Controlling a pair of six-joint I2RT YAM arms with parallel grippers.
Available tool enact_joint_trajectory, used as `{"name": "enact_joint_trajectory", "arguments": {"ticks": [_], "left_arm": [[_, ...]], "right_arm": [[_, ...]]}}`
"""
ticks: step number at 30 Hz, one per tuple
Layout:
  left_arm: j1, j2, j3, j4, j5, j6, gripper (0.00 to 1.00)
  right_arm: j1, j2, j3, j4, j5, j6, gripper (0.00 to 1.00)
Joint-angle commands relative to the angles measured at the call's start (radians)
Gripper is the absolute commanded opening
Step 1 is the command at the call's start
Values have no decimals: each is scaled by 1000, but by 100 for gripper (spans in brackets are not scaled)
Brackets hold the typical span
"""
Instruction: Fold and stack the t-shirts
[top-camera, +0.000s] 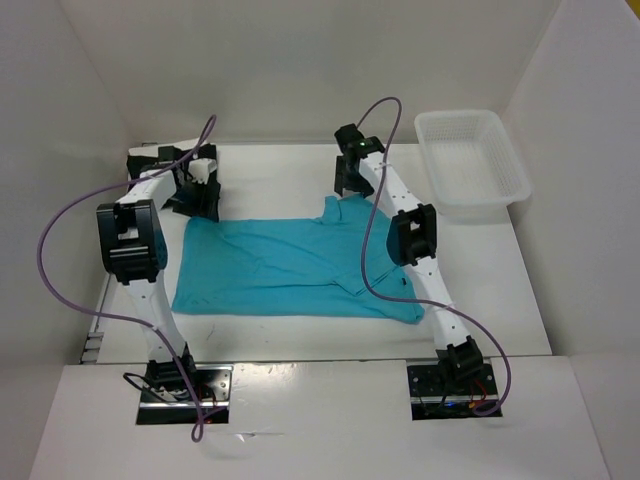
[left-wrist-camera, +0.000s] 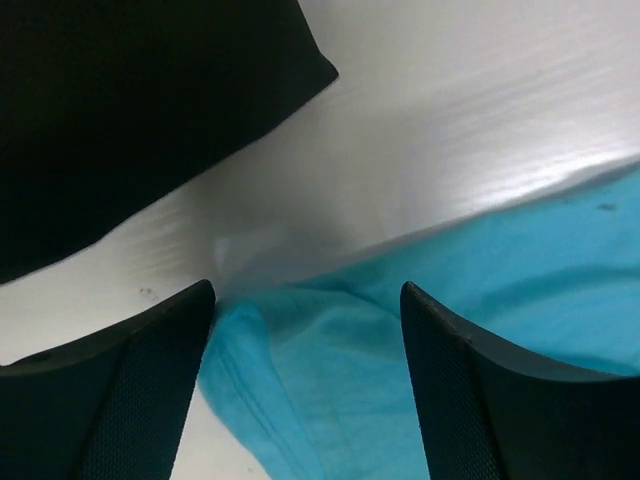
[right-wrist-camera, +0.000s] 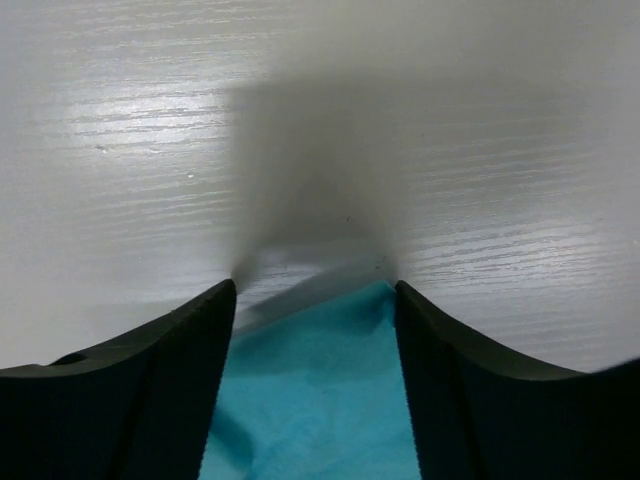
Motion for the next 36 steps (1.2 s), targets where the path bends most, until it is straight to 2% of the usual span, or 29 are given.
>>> {"name": "enact_joint_trajectory", "arguments": {"ticks": [1, 2, 3, 5, 6, 7, 8, 11, 14, 17, 18, 20, 21, 25, 29, 32, 36], "left_arm": [[1, 40, 17, 58, -56, -17, 81], [1, 55, 17, 58, -56, -17, 77], [1, 55, 17, 58, -65, -17, 65], [1, 55, 8, 58, -76, -8, 46], [1, 55, 8, 58, -85, -8, 36], [1, 55, -9, 58, -85, 3, 18], [1, 28, -33, 70, -85, 18, 12], [1, -31, -82, 79, -85, 47, 0], [1, -121, -115, 102, -85, 83, 0], [1, -235, -168, 111, -85, 142, 0], [1, -259, -178, 111, -76, 159, 0], [1, -325, -202, 76, -63, 217, 0], [1, -341, -211, 65, -50, 239, 0], [-8, -422, -297, 38, -38, 322, 0], [-8, -500, -415, 28, -62, 391, 0], [-8, -549, -506, 38, -84, 407, 0], [-17, -606, -590, 38, -102, 431, 0]], "right_arm": [[-3, 0, -34, -28, -24, -15, 67], [-3, 0, -34, -28, -24, -15, 56], [-3, 0, -34, -28, -15, -15, 50], [-3, -9, -43, -28, -15, -15, 35], [-3, -20, -43, -28, -4, -15, 18], [-12, -20, -54, -28, -4, -15, 9], [-12, -38, -54, -41, -4, -15, 0], [-12, -99, -90, -64, 19, -4, 0], [-12, -201, -196, -76, 82, 5, 0], [9, -427, -430, -13, 119, 5, 0], [23, -572, -604, 64, 128, 5, 0], [32, -707, -780, 138, 106, 43, 0], [32, -826, -936, 184, 97, 59, 0], [32, -1045, -1244, 266, 57, 128, 0], [32, -1195, -1493, 312, 7, 209, 0], [41, -1275, -1615, 350, -47, 240, 0], [52, -1293, -1687, 363, -47, 272, 0]]}}
